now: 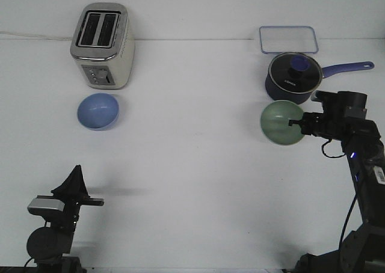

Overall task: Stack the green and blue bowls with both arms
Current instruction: 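Carry the green bowl toward the table center and lower it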

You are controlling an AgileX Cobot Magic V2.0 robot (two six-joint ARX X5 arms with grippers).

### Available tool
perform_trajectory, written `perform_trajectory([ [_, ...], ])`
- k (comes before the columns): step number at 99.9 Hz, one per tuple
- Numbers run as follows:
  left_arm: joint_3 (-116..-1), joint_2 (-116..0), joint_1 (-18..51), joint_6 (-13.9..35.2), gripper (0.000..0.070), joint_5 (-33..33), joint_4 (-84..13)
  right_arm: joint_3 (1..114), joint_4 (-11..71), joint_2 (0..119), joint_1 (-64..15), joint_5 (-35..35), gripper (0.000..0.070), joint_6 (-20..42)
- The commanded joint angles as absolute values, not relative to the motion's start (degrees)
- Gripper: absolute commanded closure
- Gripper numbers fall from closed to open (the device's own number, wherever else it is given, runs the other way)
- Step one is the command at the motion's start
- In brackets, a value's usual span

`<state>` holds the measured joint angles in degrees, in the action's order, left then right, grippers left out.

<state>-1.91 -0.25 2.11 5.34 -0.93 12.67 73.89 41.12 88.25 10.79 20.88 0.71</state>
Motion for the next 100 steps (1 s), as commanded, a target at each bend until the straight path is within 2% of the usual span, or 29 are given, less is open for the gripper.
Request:
perform_trajectory([
  [1, -0.80, -0.19, 2.00, 5.45, 0.0690, -0.86, 13.32, 74.67, 42.48, 88.51, 8.19, 21.34, 0.0700, 1.74],
  [16, -0.80, -0.19, 2.00, 5.48, 0.0690, -0.86, 13.30, 74.65, 44.49, 88.60, 0.10, 20.99, 0.0700, 1.96],
  [33, -0.80, -0.19, 2.00, 5.45, 0.0690, -0.86, 13.30, 74.65, 40.60, 88.64, -9.19, 20.38, 0.0700, 6.26],
  [54, -0.80, -0.19, 1.98, 5.48, 0.0690, -0.86, 13.30, 74.65, 38.24, 90.37, -19.14, 16.36, 0.0700, 9.98],
  [100, -0.80, -0.19, 2.00, 5.48, 0.0690, -0.86, 13.32, 74.65, 37.34, 97.80, -27.75, 14.46, 0.0700, 13.21],
])
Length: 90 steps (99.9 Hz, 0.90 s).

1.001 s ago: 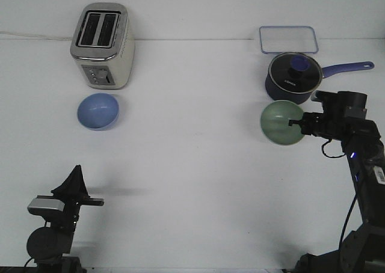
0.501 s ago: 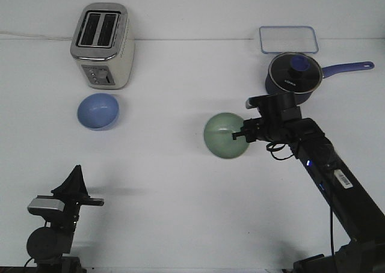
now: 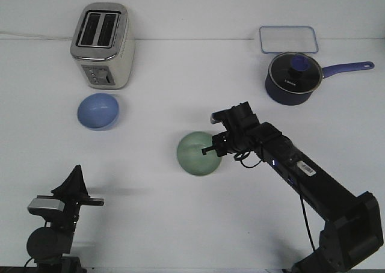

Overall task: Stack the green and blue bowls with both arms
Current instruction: 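Carry the green bowl toward the table center and lower it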

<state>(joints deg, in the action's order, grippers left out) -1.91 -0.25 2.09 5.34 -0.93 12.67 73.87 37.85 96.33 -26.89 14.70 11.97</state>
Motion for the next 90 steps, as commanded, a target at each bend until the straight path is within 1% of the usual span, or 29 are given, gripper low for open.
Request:
perform_trajectory([
  [1, -0.80, -0.19, 2.00, 5.45, 0.0690, -0.86, 13.30, 74.65, 37.34, 97.89, -27.79, 14.44, 0.0700, 13.23],
  [48, -0.80, -0.19, 2.00, 5.45, 0.0690, -0.86, 13.32, 74.65, 37.50, 99.79, -29.04, 11.75, 0.0700, 13.72],
  [86, -0.80, -0.19, 2.00, 5.48, 0.0690, -0.86, 13.30, 74.56, 37.78, 102.17, -30.02, 12.01, 0.0700, 13.67],
  [90, -0.80, -0.19, 2.00, 5.48, 0.0690, -0.86, 13.32, 74.56, 37.69, 102.17, -30.04, 12.08, 0.0691, 13.69],
])
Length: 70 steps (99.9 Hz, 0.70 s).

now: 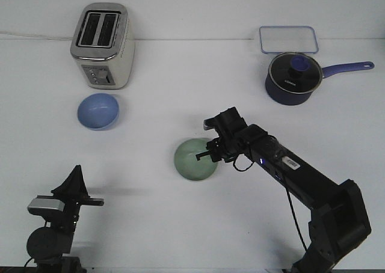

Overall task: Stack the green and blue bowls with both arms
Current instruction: 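Carry the green bowl toward the table center and lower it, then open the right gripper and withdraw it toward the robot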

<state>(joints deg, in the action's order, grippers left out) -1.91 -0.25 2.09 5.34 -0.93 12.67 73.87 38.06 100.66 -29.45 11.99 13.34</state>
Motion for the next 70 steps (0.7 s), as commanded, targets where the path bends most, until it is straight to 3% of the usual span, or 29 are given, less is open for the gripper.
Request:
perform_trajectory([
  [1, -0.80, -0.19, 2.00, 5.45, 0.0690, -0.86, 13.32, 74.56, 37.67, 102.17, -30.04, 12.08, 0.0687, 13.69],
  [8, -0.80, -0.19, 2.00, 5.48, 0.0690, -0.86, 13.32, 74.56, 37.71, 102.17, -30.04, 12.05, 0.0611, 13.74],
  [20, -0.80, -0.19, 2.00, 5.48, 0.0690, -0.86, 13.30, 74.56, 37.71, 102.15, -29.98, 12.05, 0.0356, 13.96],
  [27, -0.80, -0.19, 2.00, 5.45, 0.0690, -0.86, 13.32, 74.56, 37.71, 102.06, -29.91, 12.05, 0.0269, 14.09],
  [70, -0.80, -0.19, 2.00, 5.48, 0.0690, -0.86, 13.32, 74.72, 37.78, 93.84, -25.32, 11.90, 0.0252, 11.46],
])
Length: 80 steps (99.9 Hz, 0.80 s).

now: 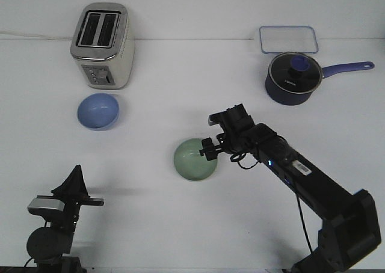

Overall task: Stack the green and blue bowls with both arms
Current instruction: 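Open the right gripper and withdraw it toward the robot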

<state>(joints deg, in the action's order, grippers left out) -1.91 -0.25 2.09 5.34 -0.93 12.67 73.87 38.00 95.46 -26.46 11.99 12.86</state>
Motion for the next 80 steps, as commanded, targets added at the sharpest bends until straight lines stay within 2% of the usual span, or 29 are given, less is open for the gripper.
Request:
perform_trajectory([
  [1, -0.80, -0.19, 2.00, 5.45, 0.0690, -0.86, 13.32, 74.72, 37.80, 93.49, -25.06, 11.88, 0.0252, 11.29],
  [13, -0.80, -0.19, 2.00, 5.48, 0.0690, -0.86, 13.32, 74.72, 38.17, 88.75, -21.45, 10.79, 0.0252, 9.48],
  [30, -0.80, -0.19, 2.00, 5.48, 0.0690, -0.86, 13.30, 74.67, 37.91, 82.08, -16.38, 5.41, 0.0252, 5.74],
  [53, -0.80, -0.19, 2.00, 5.45, 0.0690, -0.86, 13.32, 72.77, 37.95, 75.16, -10.35, 4.43, 0.0252, 1.65],
  [80, -0.80, -0.19, 2.00, 5.48, 0.0690, -0.86, 13.32, 60.95, 27.57, 66.78, -7.09, 4.49, 0.0252, 1.23],
])
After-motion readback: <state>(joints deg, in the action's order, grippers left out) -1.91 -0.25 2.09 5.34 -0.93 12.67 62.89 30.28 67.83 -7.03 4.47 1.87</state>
